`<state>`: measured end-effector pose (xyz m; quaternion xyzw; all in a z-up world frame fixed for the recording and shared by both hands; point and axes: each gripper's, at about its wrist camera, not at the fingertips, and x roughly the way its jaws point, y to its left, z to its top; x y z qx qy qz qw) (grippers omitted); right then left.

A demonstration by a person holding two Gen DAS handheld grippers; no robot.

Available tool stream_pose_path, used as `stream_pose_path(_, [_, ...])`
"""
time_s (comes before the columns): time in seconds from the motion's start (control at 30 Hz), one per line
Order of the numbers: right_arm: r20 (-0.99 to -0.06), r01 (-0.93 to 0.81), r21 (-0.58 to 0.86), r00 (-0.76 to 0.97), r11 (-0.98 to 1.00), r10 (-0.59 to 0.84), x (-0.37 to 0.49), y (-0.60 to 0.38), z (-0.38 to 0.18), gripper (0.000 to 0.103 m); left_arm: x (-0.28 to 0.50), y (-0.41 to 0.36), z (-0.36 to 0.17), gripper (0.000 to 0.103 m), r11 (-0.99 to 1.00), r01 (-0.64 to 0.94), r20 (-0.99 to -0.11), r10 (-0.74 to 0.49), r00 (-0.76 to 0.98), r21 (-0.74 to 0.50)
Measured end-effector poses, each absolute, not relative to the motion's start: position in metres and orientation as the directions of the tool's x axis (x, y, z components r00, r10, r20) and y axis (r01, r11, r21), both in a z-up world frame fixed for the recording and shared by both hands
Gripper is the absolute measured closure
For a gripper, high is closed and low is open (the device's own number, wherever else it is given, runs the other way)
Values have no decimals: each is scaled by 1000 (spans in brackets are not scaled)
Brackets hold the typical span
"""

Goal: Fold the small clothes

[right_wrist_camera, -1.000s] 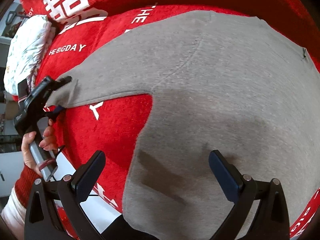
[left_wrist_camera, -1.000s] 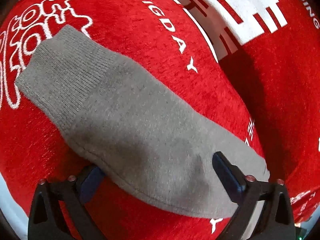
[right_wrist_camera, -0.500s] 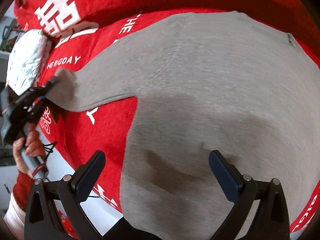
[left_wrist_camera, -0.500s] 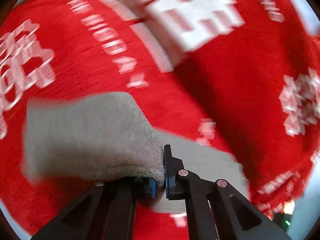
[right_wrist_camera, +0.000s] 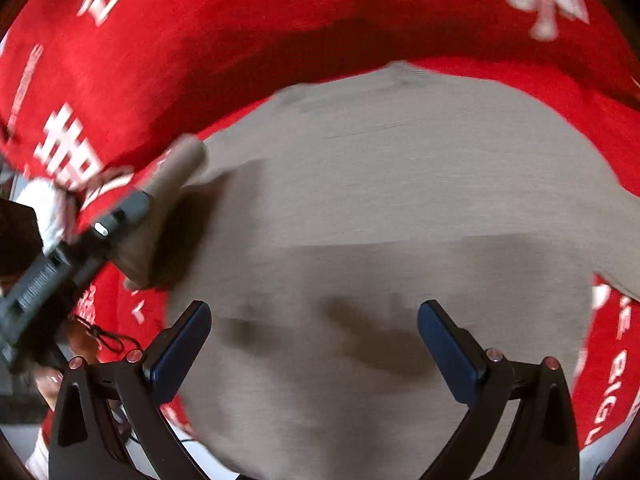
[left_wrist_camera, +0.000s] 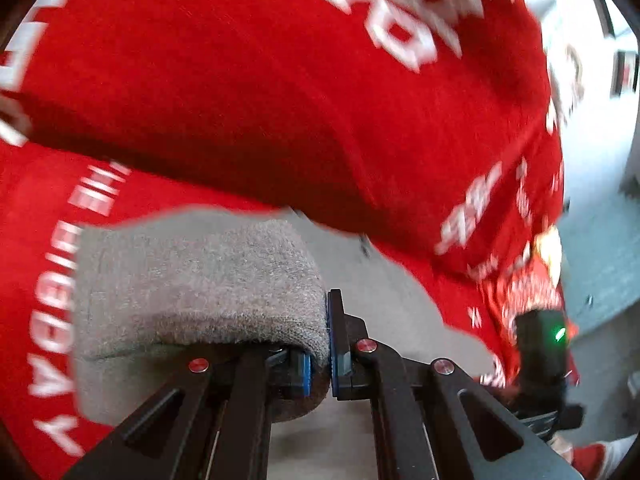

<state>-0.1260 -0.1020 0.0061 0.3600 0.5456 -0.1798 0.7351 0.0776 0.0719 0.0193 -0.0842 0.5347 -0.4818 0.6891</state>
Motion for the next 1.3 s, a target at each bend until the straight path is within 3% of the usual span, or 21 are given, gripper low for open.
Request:
stream_pose_path(0.17, [-949, 711, 298, 290, 637, 121, -161, -137, -12, 0, 28, -1, -14, 96, 546, 660, -777, -623, -92, -516])
stream_pose_path(0.27, [-953, 727, 290, 275, 623, 124, -170, -147, -19, 0, 1, -29, -32, 95, 578, 730, -880, -470, -67, -364])
stream_pose_path(0.3, [-954, 731, 289, 274, 618, 122, -171, -149, -20, 0, -2, -30, -35, 86, 589, 736, -901, -430, -64, -334])
stream_pose_path(0.37, [-956, 732, 282, 271, 620, 115, -167, -149, -18, 0, -6, -29, -33, 84, 584, 746, -908, -414, -64, -319])
stream_pose_path(0.43, [-959, 717, 265, 269, 645, 95, -165, -150, -15, 0, -6, -22, -22, 45, 595, 757, -919, -393, -18, -269])
stream_pose_path(0.47, [-960, 703, 254, 268, 665, 84, -158, -147, -12, 0, -5, -16, -15, 5, 610, 756, -925, -380, 14, -239])
stream_pose_path(0.5, [-962, 685, 239, 265, 688, 71, -149, -142, -10, 0, -1, -1, -1, 1, 632, 743, -917, -395, 64, -220])
stream_pose_path(0.57, [-963, 618, 201, 265, 760, 39, -128, -127, -3, 0, 10, 22, 13, 1, 652, 728, -910, -403, 96, -211])
stream_pose_path(0.7, [-969, 427, 78, 245, 901, -33, -73, -79, -2, 0, 45, 80, 23, 1, 768, 634, -930, -292, 225, -88])
stream_pose_path(0.87, [-942, 173, -249, 186, 953, -280, -13, -20, -32, 4, 72, 140, 9, 1, 847, 529, -948, -122, 295, 56])
stream_pose_path(0.9, [-920, 139, -327, 181, 935, -348, -5, -16, -38, 26, 76, 147, 6, 1, 854, 516, -950, -108, 292, 61])
stream_pose_path(0.93, [-909, 125, -356, 184, 926, -374, 1, -18, -41, 81, 78, 154, 4, 1, 859, 508, -951, -101, 293, 65])
stream_pose_path(0.97, [-925, 146, -305, 190, 941, -330, 2, -25, -39, 101, 79, 156, 4, 1, 862, 501, -950, -94, 299, 72])
stream_pose_path(1.0, [-944, 209, -214, 208, 954, -258, 2, -39, -33, 96, 78, 151, 3, 1, 864, 497, -948, -91, 304, 76])
stream_pose_path(1.13, [-920, 535, 202, 390, 820, -28, -36, -121, -13, 96, 78, 141, 3, 1, 867, 496, -950, -117, 291, 45])
stream_pose_path(1.27, [-879, 724, 426, 472, 542, 61, -98, -187, -34, 92, 89, 124, -5, 1, 865, 502, -955, -142, 259, 7])
stream_pose_path(1.3, [-871, 748, 465, 483, 474, 92, -111, -198, -45, 73, 91, 121, -5, 1, 864, 503, -956, -151, 253, -3])
